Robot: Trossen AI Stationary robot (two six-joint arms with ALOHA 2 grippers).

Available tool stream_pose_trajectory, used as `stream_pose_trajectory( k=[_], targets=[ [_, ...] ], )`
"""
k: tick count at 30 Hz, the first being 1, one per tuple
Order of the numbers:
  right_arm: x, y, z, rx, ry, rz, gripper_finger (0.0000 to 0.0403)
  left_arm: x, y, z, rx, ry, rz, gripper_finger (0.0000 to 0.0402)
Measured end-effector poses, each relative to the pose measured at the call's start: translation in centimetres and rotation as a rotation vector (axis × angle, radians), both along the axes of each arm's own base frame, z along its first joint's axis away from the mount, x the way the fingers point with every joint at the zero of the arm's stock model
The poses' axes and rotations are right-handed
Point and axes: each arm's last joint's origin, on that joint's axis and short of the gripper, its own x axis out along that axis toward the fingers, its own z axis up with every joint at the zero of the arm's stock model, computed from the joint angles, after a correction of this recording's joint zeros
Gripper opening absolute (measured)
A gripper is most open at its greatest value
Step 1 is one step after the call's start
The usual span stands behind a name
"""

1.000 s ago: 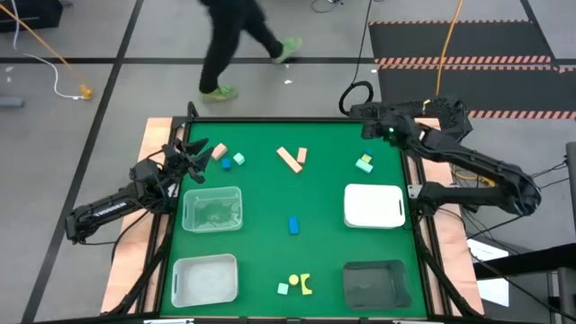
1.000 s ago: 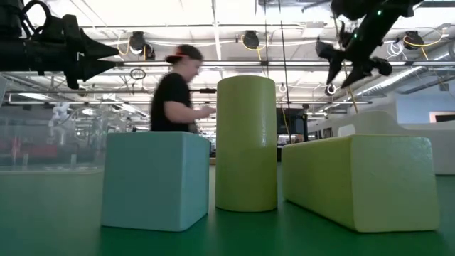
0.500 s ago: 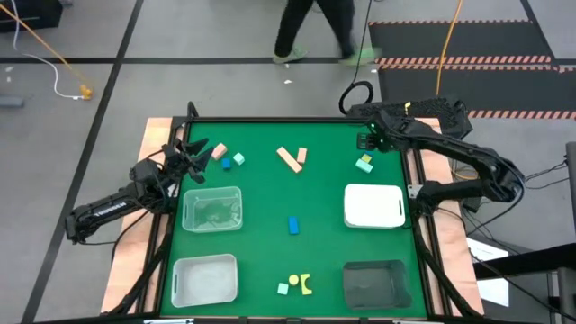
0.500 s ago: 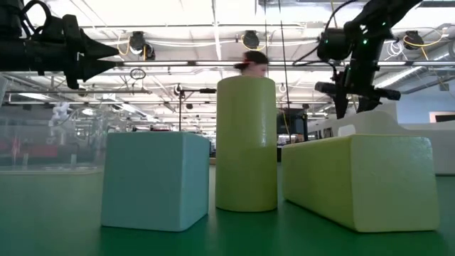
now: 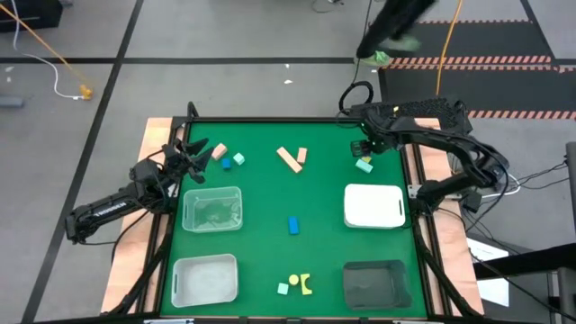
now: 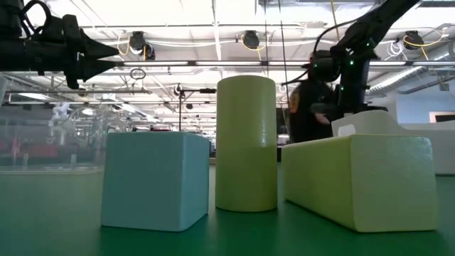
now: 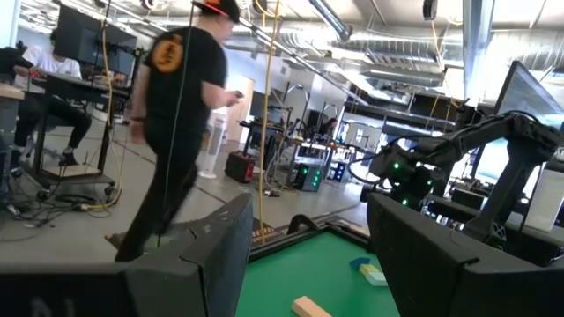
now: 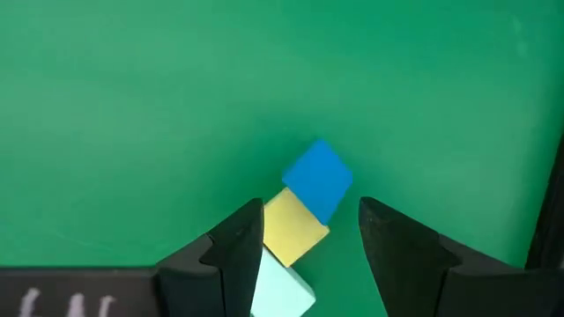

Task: Sort & place blocks by color
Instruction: Put the top right blue block into the white bin

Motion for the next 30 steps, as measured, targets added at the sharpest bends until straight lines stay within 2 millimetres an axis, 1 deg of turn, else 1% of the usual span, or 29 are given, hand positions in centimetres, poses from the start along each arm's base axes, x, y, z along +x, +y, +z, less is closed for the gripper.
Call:
stream_pose_trajectory(
  k=[10, 21, 30],
  targets=[
    [0.6, -0.6, -1.4, 0.006, 0.063, 0.145, 0.018, 0.0, 0.0, 0.0, 0.0, 0.0, -0.001, 0.0225],
    [0.9, -1.2, -3.1, 0.035, 0.095, 0.053, 0.018, 0.0, 0.0, 0.0, 0.0, 0.0, 0.0, 0.0225],
    [0.6, -1.6, -3.1, 0.026, 0.085, -0.003, 0.018, 0.0, 0.0, 0.0, 0.0, 0.0, 0.0, 0.0225]
  ],
)
